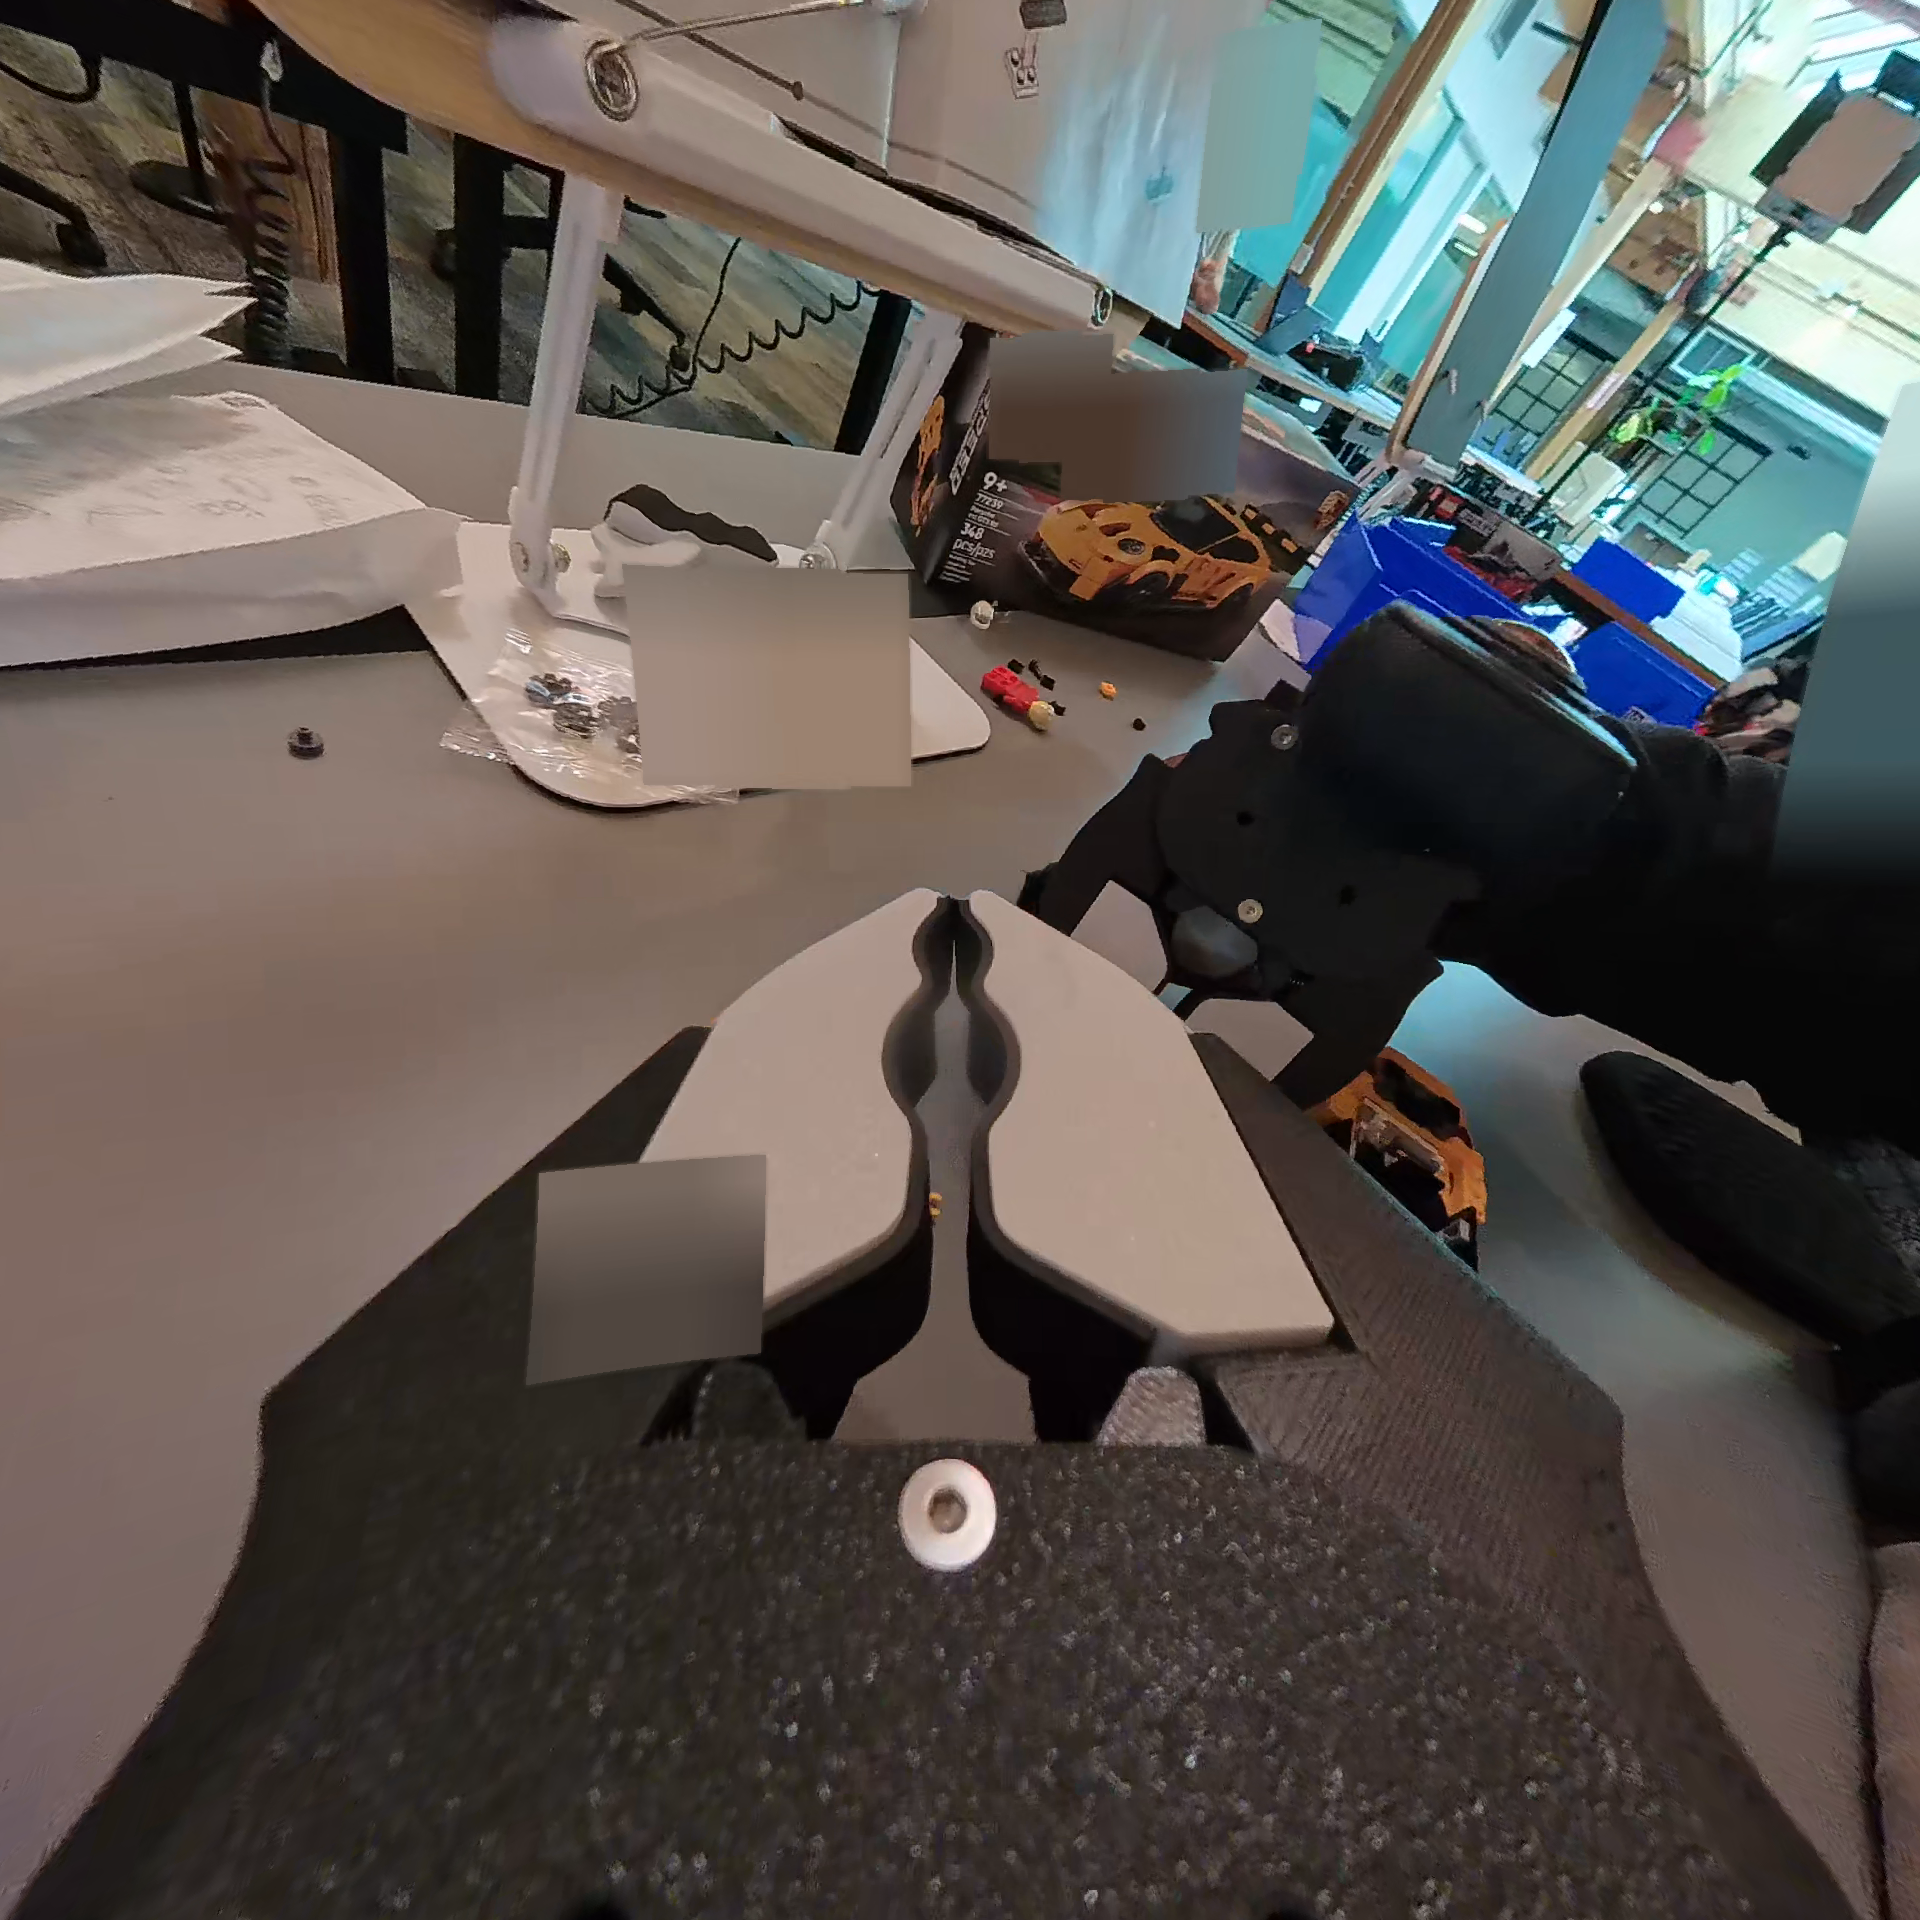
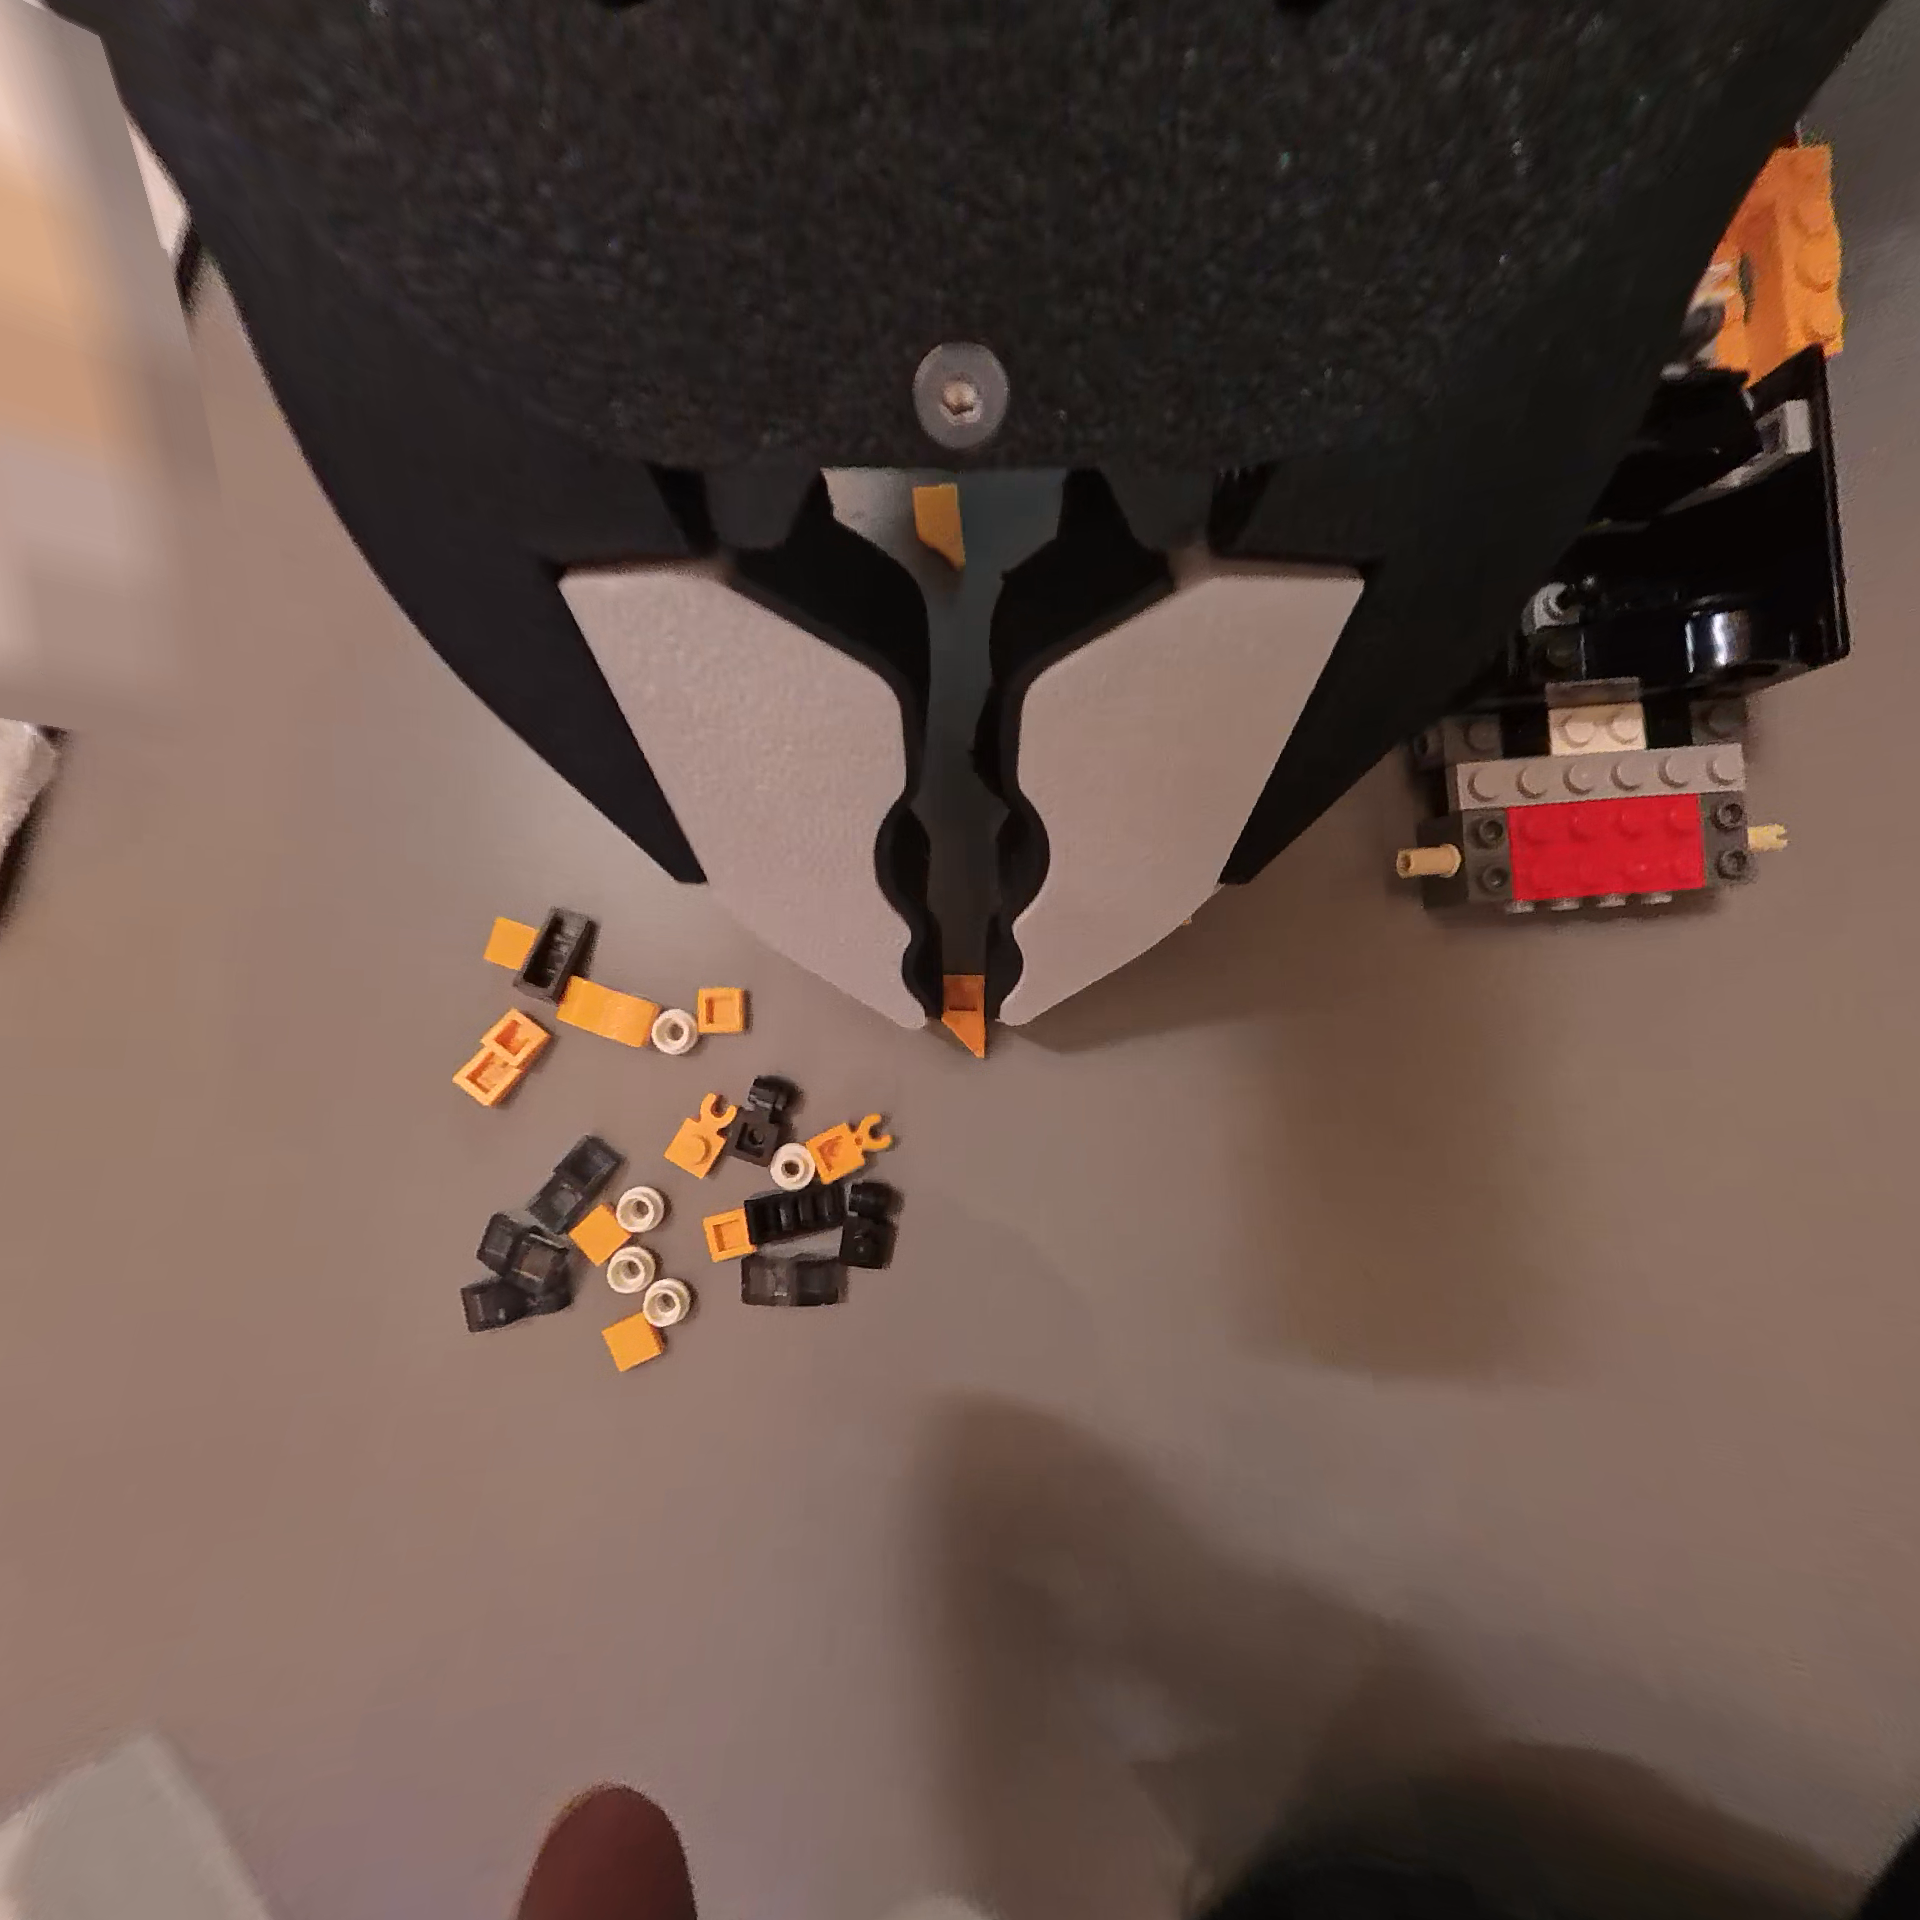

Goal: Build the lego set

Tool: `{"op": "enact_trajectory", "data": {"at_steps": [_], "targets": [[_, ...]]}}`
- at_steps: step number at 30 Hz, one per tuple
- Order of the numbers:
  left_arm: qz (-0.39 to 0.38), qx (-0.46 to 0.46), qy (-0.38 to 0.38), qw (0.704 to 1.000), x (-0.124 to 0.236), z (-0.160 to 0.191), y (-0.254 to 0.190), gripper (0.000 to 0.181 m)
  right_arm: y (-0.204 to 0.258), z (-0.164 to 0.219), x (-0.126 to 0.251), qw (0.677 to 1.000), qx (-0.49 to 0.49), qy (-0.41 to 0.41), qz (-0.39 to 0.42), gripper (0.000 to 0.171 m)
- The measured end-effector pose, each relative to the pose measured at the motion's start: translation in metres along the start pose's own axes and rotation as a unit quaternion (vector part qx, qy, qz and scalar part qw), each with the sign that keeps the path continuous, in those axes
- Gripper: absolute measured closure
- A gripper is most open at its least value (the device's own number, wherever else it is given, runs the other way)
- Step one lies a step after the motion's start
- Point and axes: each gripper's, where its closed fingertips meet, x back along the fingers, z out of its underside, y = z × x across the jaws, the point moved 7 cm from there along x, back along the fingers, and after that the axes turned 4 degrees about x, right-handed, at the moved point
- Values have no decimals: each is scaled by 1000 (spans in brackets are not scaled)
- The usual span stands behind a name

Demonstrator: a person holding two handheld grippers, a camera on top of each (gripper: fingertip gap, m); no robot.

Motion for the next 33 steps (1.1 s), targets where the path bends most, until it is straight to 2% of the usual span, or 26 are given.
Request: {"op": "enact_trajectory", "data": {"at_steps": [3,8,12,17,23,30,33], "targets": [[9,-12,5,1000,-2,2,-4,181,3,8,14,999,-24,-36,17,164],[66,-33,24,997,-13,11,-25,181,16,18,62,980,-87,-161,79,164],[107,-72,30,991,-24,21,-49,175,35,22,94,947,-137,-270,112,164],[133,-130,25,982,-32,28,-80,174,55,26,117,888,-205,-391,125,164],[103,-228,-9,968,-32,28,-107,176,69,25,125,823,-262,-492,109,164],[61,-295,-47,952,-30,25,-127,175,71,22,124,772,-306,-554,58,164],[31,-326,-64,943,-30,23,-130,174,70,22,120,764,-317,-559,59,164]]}}
